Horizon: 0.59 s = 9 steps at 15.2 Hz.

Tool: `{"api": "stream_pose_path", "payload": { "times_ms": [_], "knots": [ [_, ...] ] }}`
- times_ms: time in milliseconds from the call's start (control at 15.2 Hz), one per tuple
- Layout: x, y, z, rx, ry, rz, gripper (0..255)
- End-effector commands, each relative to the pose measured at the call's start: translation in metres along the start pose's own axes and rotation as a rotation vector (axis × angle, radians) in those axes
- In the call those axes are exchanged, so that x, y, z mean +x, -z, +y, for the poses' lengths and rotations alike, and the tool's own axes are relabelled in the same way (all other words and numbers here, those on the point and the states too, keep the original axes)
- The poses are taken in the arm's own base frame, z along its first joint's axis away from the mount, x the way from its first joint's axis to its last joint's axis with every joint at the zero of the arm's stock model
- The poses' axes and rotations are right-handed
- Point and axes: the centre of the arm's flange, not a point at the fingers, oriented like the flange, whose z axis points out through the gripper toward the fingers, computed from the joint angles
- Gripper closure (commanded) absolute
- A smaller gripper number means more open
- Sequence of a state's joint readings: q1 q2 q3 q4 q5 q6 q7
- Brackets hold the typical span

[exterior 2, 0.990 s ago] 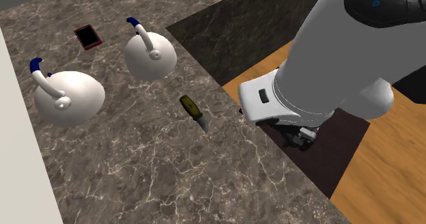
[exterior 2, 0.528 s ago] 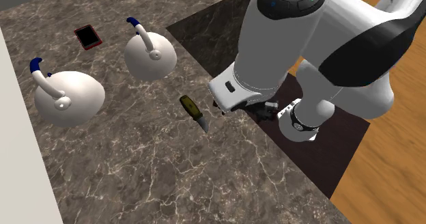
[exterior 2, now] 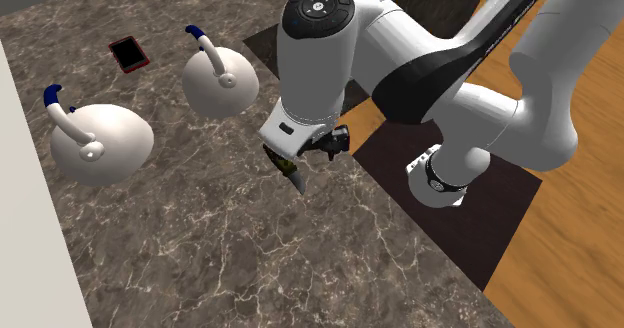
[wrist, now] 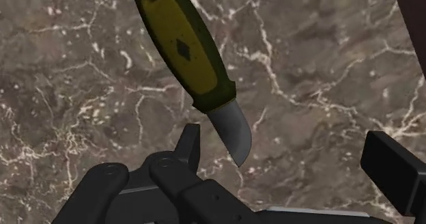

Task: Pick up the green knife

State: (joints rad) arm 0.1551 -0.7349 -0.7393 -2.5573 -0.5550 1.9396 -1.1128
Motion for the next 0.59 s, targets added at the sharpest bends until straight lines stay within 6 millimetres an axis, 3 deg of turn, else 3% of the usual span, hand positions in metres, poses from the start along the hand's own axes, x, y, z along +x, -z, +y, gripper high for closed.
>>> {"api": "stream_pose_path", "payload": {
  "times_ms": [0,132,528],
  "knots": [
    [-0.006,-0.012,0.022,-0.008,0.110,-0.001,0],
    [-0.013,-0.024,0.043,-0.013,0.211,-0.001,0],
    [-0.012,-0.051,0.044,-0.014,0.218,-0.001,0]
  ]
}}
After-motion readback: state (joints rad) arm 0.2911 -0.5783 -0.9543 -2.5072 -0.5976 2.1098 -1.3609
